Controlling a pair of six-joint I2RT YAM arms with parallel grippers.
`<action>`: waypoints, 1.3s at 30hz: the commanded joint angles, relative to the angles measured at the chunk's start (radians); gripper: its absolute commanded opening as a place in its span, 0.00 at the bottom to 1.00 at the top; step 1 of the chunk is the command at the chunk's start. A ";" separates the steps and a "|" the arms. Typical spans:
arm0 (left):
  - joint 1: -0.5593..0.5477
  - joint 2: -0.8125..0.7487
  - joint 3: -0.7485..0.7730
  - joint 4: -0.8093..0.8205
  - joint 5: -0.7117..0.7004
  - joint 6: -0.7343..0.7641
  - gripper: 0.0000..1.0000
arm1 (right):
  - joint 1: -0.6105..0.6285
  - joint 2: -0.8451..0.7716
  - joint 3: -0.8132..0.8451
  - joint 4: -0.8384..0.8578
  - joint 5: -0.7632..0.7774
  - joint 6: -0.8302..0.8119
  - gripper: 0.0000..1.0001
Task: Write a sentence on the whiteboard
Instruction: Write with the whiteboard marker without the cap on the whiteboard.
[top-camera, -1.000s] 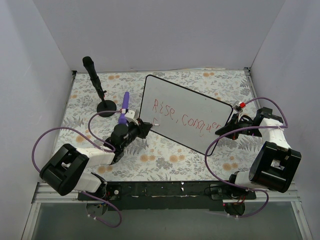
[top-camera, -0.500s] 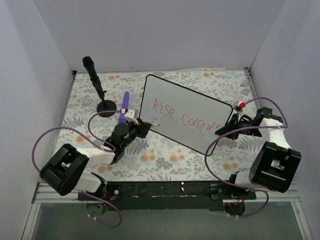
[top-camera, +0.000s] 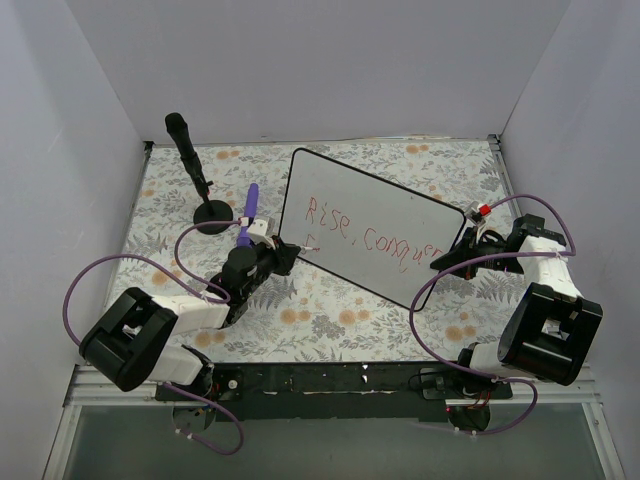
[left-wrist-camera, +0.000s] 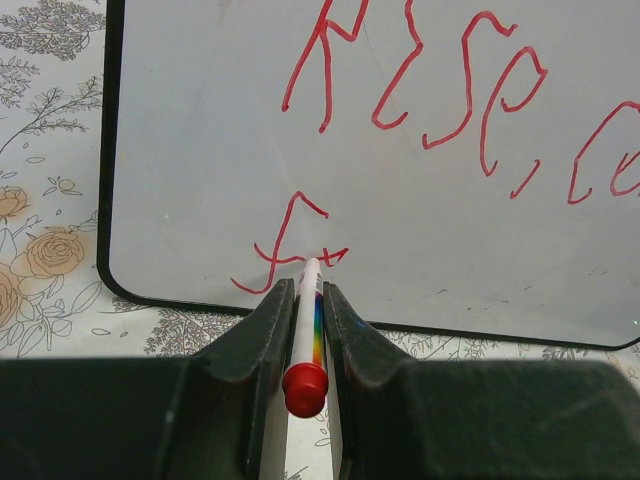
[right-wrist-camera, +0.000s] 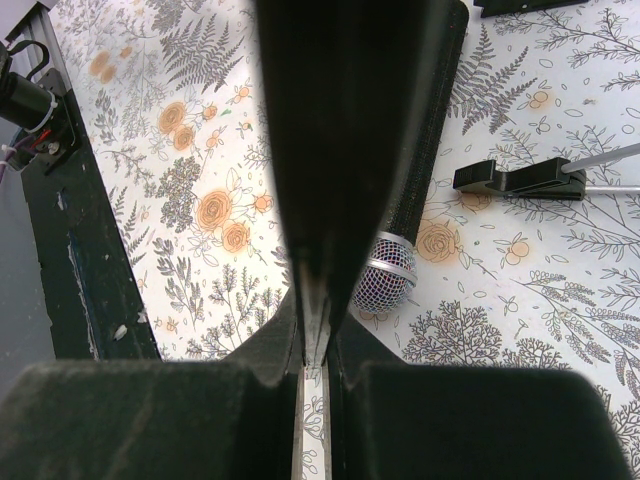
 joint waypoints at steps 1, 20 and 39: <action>0.010 -0.012 0.005 -0.027 -0.016 0.019 0.00 | 0.009 -0.008 -0.002 0.028 0.048 -0.042 0.01; 0.010 0.017 0.018 -0.044 0.107 -0.012 0.00 | 0.009 -0.013 -0.002 0.025 0.045 -0.042 0.01; 0.010 -0.081 0.011 -0.024 0.169 -0.020 0.00 | 0.009 -0.013 -0.003 0.026 0.046 -0.042 0.01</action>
